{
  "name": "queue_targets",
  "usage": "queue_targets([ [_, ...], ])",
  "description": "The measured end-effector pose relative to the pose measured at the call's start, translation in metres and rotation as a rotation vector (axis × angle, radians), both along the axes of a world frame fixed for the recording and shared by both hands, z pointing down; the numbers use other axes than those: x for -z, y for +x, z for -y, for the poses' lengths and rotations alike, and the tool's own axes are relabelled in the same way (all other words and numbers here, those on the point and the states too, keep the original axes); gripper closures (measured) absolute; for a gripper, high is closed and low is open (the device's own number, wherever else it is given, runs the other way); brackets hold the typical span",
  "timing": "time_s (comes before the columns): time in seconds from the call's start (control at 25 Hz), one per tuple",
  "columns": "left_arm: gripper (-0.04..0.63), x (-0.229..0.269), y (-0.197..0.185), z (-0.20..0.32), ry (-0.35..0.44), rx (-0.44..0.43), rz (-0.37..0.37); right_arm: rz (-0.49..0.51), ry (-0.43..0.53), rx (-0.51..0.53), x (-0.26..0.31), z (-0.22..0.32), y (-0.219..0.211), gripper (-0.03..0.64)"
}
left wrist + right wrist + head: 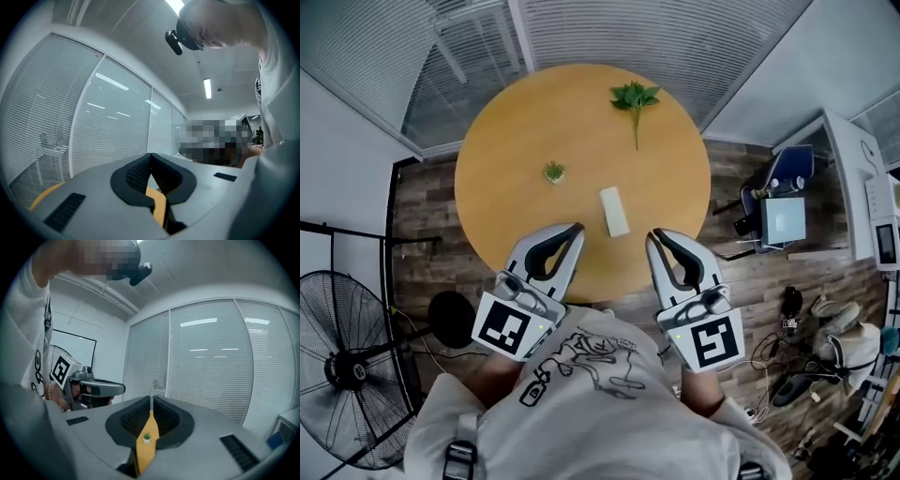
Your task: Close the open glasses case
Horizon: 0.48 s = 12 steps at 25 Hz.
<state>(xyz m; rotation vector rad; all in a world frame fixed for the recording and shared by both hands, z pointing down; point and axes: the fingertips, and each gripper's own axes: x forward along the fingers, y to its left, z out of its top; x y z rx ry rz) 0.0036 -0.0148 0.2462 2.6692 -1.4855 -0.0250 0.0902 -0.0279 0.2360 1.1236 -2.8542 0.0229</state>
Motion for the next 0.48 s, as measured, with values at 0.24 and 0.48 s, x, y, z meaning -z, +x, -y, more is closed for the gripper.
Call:
queue_targets([
  [0.24, 0.575, -0.001, -0.023, 0.025, -0.002, -0.025, -0.008, -0.013, -0.005, -0.02, -0.001, 0.023, -0.024, 0.586],
  [0.48, 0.575, -0.01, -0.052, 0.039, -0.005, -0.056, -0.019, -0.032, -0.008, -0.047, -0.008, 0.037, -0.052, 0.586],
])
